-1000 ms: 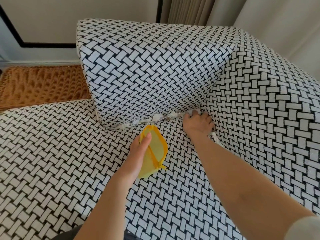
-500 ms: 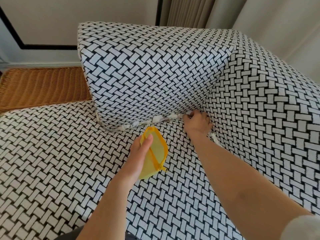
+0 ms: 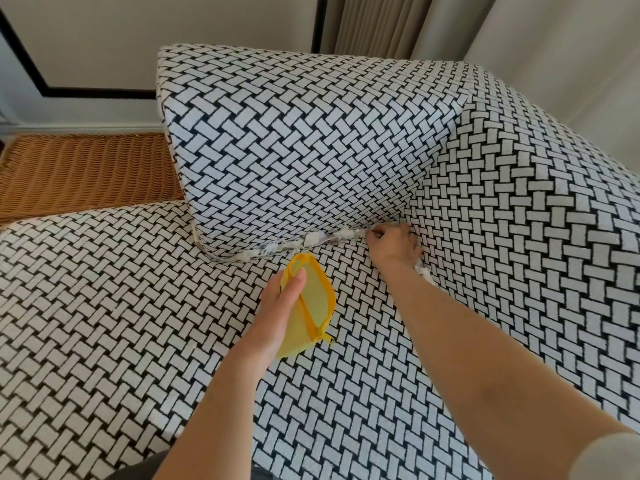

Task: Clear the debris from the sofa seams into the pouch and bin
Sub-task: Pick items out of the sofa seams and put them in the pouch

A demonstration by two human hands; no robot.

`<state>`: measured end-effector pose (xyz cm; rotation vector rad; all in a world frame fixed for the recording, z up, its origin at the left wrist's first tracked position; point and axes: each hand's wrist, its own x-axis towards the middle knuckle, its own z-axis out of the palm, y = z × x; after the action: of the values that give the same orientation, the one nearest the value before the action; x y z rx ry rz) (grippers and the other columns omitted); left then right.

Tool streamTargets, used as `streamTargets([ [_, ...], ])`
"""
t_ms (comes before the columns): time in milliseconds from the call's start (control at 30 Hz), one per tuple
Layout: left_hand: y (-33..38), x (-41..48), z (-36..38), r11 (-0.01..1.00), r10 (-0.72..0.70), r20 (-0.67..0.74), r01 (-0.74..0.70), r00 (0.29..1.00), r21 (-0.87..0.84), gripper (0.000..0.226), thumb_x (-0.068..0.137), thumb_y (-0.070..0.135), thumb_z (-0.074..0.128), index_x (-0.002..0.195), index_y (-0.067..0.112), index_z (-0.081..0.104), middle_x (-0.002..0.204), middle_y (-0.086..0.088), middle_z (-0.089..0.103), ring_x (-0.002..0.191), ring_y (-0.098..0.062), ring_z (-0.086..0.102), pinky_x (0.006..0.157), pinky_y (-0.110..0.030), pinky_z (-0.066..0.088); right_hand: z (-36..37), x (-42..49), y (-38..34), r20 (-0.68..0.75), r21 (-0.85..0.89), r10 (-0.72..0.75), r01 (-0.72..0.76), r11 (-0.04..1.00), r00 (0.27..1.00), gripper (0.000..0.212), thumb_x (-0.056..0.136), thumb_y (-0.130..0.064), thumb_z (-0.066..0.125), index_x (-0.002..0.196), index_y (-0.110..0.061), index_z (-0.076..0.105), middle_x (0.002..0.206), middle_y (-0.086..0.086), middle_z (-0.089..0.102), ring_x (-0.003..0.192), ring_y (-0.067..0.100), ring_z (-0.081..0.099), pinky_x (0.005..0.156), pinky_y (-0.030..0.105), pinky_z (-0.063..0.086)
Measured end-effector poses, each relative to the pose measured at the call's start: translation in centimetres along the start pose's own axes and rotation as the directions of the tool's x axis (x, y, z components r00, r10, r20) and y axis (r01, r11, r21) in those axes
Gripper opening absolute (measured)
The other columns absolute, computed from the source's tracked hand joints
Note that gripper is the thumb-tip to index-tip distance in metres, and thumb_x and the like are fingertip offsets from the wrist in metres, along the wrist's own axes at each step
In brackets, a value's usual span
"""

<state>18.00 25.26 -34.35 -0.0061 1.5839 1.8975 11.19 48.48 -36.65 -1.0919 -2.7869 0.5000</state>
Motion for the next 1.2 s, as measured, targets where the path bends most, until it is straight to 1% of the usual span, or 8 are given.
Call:
streamTargets([
  [133,-0.1,0.0,-0.1,1.0,0.004,0.003,-0.004,1.0,-0.012,0.058,0.06,0.073,0.047,0.11,0.048,0.035,0.113,0.014,0.047,0.101,-0.008,0.049,0.071,-0.028,0.041,0.1,0.3,0.0,0.02,0.009,-0.02,0.02,1.0,1.0,0.027,0.09,-0.037,0.049,0.111,-0.028,0.062,0.129,0.008,0.044,0.121,0.029,0.037,0.103,0.042,0.024],
  [300,-0.4,0.3,-0.2,1.0,0.001,-0.014,-0.001,1.0,-0.002,0.069,0.061,0.075,0.048,0.12,0.044,0.03,0.113,0.014,0.047,0.102,-0.008,0.049,0.071,-0.028,0.041,0.4,-0.3,0.5,-0.038,-0.009,-0.216,0.216,0.976,0.976,0.029,0.093,-0.033,0.044,0.116,-0.025,0.061,0.125,0.007,0.05,0.116,0.028,0.037,0.097,0.042,0.025],
  [400,-0.5,0.5,-0.2,1.0,0.005,-0.021,-0.005,1.0,-0.006,0.064,0.063,0.073,0.047,0.119,0.044,0.033,0.117,0.01,0.048,0.104,-0.01,0.05,0.074,-0.029,0.042,0.3,-0.2,0.7,0.005,-0.018,-0.273,0.273,0.962,0.962,0.035,0.09,-0.04,0.048,0.122,-0.027,0.058,0.13,0.003,0.049,0.12,0.025,0.034,0.098,0.043,0.024],
  [533,-0.6,0.6,-0.3,1.0,0.008,-0.019,-0.008,1.0,0.002,0.066,0.064,0.074,0.049,0.12,0.043,0.033,0.121,0.008,0.047,0.109,-0.013,0.049,0.084,-0.036,0.042,0.6,-0.1,0.7,-0.005,0.0,-0.293,0.293,0.956,0.956,0.032,0.091,-0.042,0.048,0.117,-0.029,0.06,0.125,0.001,0.052,0.118,0.024,0.037,0.096,0.042,0.026],
  [667,-0.5,0.6,-0.2,1.0,0.02,-0.003,-0.02,1.0,-0.011,0.053,0.065,0.07,0.048,0.111,0.046,0.038,0.122,0.006,0.048,0.108,-0.014,0.051,0.077,-0.031,0.044,0.6,0.2,0.8,0.003,-0.014,-0.311,0.311,0.95,0.95,0.03,0.091,-0.04,0.047,0.117,-0.031,0.061,0.121,0.002,0.053,0.114,0.024,0.039,0.094,0.043,0.028],
  [933,-0.4,0.6,0.0,1.0,0.021,-0.007,-0.021,1.0,-0.005,0.047,0.066,0.068,0.047,0.108,0.047,0.04,0.121,0.005,0.048,0.107,-0.013,0.05,0.077,-0.031,0.043,0.4,0.3,1.2,0.08,-0.079,-0.388,0.394,0.916,0.918,0.031,0.096,-0.036,0.039,0.121,-0.036,0.056,0.122,0.005,0.048,0.113,0.027,0.036,0.092,0.041,0.026],
  [1100,-0.2,0.2,0.2,0.999,0.029,-0.009,-0.028,1.0,0.021,0.042,0.065,0.068,0.044,0.102,0.049,0.04,0.115,0.01,0.048,0.102,-0.009,0.05,0.072,-0.026,0.042,0.7,-1.2,0.8,-0.161,-0.022,-0.374,0.376,0.926,0.913,0.026,0.096,-0.026,0.043,0.107,-0.019,0.066,0.111,0.005,0.06,0.107,0.026,0.044,0.09,0.038,0.03],
  [1200,-0.2,-0.1,0.3,1.0,0.018,-0.022,-0.018,1.0,0.025,0.056,0.064,0.071,0.043,0.113,0.046,0.036,0.12,0.009,0.046,0.106,-0.009,0.049,0.082,-0.032,0.044,-0.3,-3.5,0.8,-0.193,0.138,-0.312,0.341,0.93,0.93,0.024,0.095,-0.022,0.046,0.094,-0.012,0.068,0.097,0.005,0.064,0.095,0.024,0.05,0.079,0.031,0.033],
])
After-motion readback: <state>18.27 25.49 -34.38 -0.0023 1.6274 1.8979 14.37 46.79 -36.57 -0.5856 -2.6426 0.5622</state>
